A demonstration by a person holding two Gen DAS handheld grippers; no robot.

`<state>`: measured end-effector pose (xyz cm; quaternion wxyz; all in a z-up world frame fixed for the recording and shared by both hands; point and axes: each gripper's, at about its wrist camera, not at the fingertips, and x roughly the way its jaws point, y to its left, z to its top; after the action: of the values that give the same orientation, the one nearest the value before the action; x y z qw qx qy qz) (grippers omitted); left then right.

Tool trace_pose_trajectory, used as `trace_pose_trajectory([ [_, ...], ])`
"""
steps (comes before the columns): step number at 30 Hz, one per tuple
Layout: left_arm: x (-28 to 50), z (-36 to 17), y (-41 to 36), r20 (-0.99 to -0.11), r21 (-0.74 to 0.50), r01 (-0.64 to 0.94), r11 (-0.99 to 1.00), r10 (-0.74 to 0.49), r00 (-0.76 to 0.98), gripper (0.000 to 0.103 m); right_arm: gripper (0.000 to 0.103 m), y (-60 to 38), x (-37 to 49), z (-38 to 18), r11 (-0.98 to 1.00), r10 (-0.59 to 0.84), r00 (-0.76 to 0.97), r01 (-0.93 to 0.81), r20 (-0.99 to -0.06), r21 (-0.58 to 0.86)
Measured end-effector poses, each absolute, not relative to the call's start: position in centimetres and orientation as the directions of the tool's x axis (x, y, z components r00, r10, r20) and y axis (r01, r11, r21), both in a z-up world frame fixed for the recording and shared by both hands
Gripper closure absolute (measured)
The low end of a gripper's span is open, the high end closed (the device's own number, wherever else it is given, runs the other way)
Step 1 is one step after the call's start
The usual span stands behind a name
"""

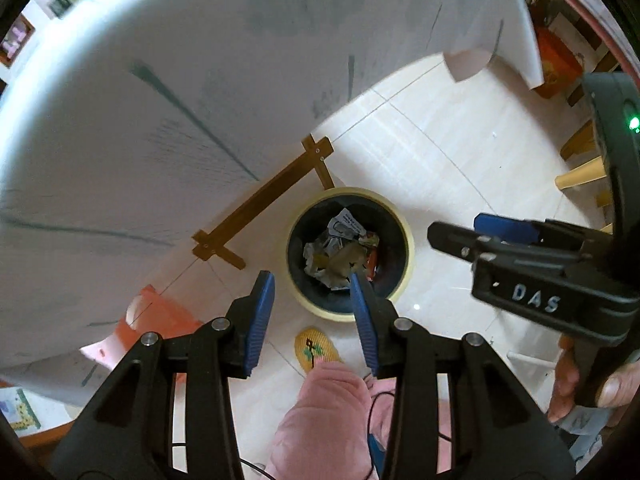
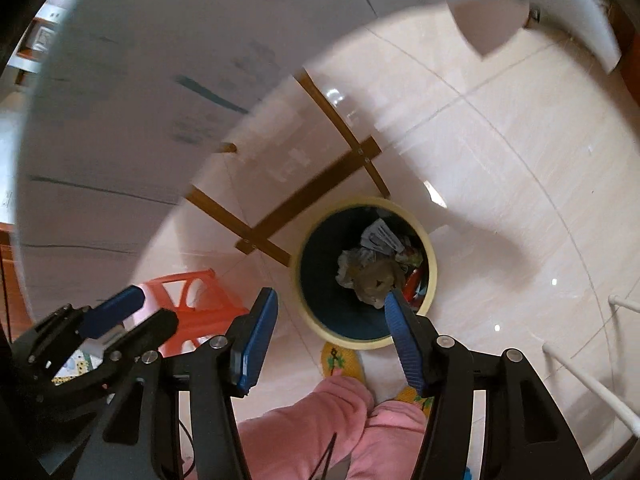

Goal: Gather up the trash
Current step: 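Raise both tools and return toward the table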

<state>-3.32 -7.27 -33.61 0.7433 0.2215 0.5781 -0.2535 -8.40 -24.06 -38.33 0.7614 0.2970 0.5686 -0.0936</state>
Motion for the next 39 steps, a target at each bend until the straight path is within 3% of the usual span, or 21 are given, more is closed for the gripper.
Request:
trace_pose_trajectory([
  [13,-4.9,-16.0,-4.8,-0.923,0.021,0.597,0.802,-0.214,0.320,0.067,0.046,-21.7,-10.2,-18.3,0.849,0.142,0.483,0.389,-0.864,0.357],
  [15,-5.2,-14.1,-4.6,-0.913,0.023,0.587,0.809,-0.223,0.342,0.065,0.045,-21.4,-10.4,-15.7,0.861,0.147,0.500,0.360,-0.853,0.359],
  [17,-5.3,-11.8,-4.5,-0.900,0.027,0.575,0.818,-0.230,0.370,0.053,0.042,-21.0,-10.7,-13.6,0.871,0.150,0.511,0.336,-0.846,0.357],
  [19,-5.3,-10.2,-4.4,-0.886,0.034,0.560,0.827,-0.234,0.400,0.051,0.042,-20.5,-10.9,-11.4,0.884,0.146,0.529,0.310,-0.836,0.350],
  [30,-5.5,-2.9,-2.3,-0.820,0.075,0.494,0.866,-0.229,0.525,0.051,0.041,-18.9,-11.8,-3.7,0.921,0.133,0.609,0.215,-0.782,0.324],
  [39,-4.2,0.9,0.0,-0.790,0.038,0.394,0.918,-0.214,0.575,0.047,0.034,-19.1,-10.2,0.1,0.941,0.138,0.658,0.147,-0.741,0.306],
])
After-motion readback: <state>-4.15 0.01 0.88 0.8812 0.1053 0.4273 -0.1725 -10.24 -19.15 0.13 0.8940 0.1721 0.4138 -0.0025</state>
